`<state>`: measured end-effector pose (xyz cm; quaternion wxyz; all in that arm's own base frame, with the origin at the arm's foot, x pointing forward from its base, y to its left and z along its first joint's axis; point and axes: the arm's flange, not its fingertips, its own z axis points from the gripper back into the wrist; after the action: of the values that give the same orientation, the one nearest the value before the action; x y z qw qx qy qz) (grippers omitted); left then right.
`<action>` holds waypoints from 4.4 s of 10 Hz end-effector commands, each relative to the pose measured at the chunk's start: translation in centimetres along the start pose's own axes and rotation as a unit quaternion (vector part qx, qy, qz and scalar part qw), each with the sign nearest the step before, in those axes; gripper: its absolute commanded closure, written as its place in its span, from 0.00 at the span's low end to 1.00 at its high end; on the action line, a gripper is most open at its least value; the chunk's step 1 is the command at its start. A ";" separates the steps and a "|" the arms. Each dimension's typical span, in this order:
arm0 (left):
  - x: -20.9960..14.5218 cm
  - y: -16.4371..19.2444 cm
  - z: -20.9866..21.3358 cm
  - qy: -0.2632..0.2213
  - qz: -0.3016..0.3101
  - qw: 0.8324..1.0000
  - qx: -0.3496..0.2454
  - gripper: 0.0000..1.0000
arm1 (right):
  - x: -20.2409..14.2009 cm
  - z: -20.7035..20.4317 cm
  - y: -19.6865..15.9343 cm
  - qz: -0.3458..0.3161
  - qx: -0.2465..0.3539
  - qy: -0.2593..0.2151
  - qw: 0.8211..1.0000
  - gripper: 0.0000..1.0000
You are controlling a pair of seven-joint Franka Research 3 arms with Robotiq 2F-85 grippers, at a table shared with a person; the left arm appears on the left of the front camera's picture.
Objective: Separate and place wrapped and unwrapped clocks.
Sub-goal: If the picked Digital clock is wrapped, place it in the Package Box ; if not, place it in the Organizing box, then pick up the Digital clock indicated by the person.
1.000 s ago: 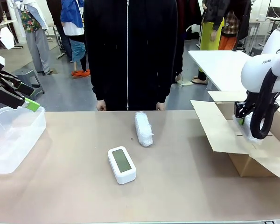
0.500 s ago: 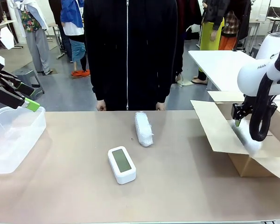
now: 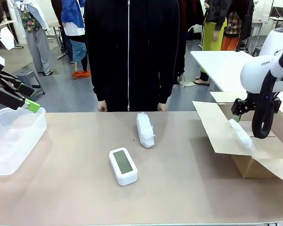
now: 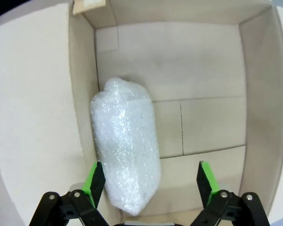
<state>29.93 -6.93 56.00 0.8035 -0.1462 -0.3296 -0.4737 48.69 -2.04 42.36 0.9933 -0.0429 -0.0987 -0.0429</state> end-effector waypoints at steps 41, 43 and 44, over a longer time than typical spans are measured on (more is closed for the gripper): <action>0.0 0.1 -0.1 -0.006 0.000 1.000 -0.005 0.00 | -17.1 19.2 14.8 0.512 0.305 -0.268 0.757 0.00; 0.0 0.1 -0.1 -0.006 0.000 1.000 -0.005 0.00 | -17.5 19.0 15.9 0.518 0.287 -0.267 0.761 0.00; 0.0 0.1 -0.1 -0.006 0.000 1.000 -0.005 0.00 | -17.2 19.2 16.3 0.488 0.281 -0.298 0.771 0.00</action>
<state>29.94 -6.94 56.01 0.8035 -0.1462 -0.3295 -0.4737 29.31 16.34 57.35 0.7682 0.1849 -0.3320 0.5151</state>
